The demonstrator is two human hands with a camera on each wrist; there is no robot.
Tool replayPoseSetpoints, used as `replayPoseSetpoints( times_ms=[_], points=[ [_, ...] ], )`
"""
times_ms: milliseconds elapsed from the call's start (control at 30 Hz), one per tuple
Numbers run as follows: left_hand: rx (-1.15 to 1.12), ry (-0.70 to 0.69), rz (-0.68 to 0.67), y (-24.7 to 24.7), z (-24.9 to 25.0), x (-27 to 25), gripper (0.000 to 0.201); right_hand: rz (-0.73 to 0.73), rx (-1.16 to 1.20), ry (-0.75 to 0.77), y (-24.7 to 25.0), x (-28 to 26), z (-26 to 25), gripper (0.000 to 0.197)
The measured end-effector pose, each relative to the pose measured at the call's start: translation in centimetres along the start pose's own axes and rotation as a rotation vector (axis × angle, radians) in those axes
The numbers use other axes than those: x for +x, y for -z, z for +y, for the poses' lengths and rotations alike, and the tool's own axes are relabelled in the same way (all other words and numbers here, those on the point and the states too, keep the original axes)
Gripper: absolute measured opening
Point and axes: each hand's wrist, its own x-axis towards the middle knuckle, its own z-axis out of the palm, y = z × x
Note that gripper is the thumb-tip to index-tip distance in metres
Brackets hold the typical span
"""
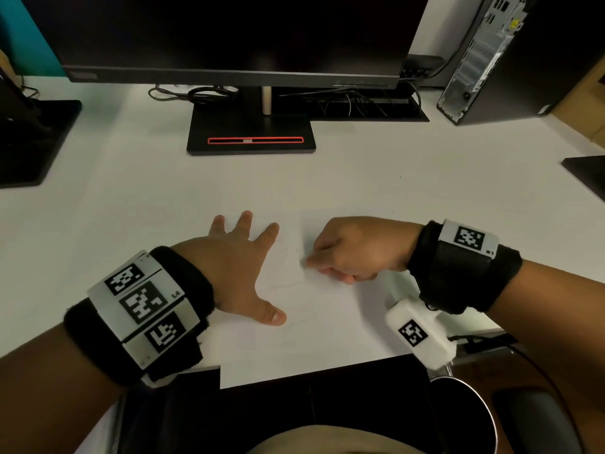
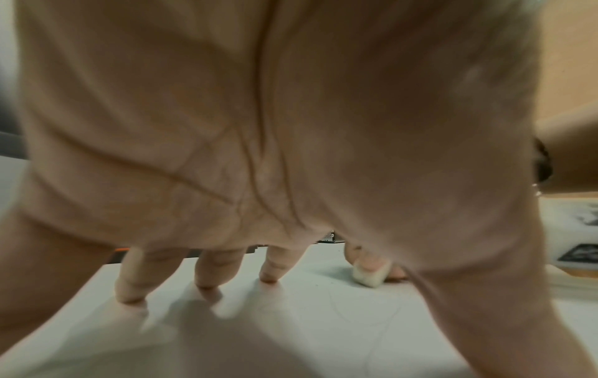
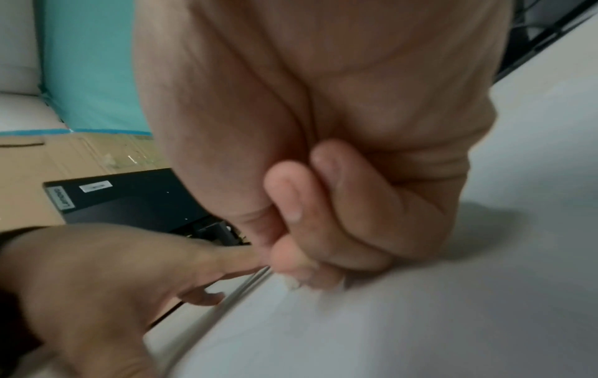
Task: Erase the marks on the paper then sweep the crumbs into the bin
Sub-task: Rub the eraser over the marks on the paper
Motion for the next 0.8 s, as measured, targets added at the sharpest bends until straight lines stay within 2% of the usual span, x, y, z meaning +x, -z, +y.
replayPoseSetpoints(
  times_ms=[100,233,367,500,633,733,800],
  points=[
    [0.0,-0.002,-0.001,0.0,0.0,-0.1,0.137,0.075,-0.005,-0.012,0.4,0.2,0.2,0.044],
    [0.002,0.004,-0.005,0.1,0.1,-0.2,0.137,-0.051,-0.024,0.02,-0.4,-0.2,-0.2,0.043],
    [0.011,0.007,-0.002,0.1,0.1,-0.1,0.137,0.064,-0.057,0.022,0.1,0.2,-0.1,0.047],
    [0.004,0.011,-0.005,0.1,0.1,0.0,0.137,-0.078,-0.074,0.061,-0.5,0.0,-0.8,0.04],
    [0.012,0.006,0.004,-0.1,0.0,0.0,0.138,0.004,-0.106,0.061,-0.1,0.4,-0.9,0.04],
    [0.0,0.01,-0.006,0.0,0.0,0.0,0.137,-0.092,-0.134,0.085,-0.6,0.1,-1.1,0.04],
    [0.005,0.006,-0.006,0.0,0.0,0.1,0.138,-0.054,-0.122,0.082,-0.2,0.2,-0.8,0.042]
  ],
)
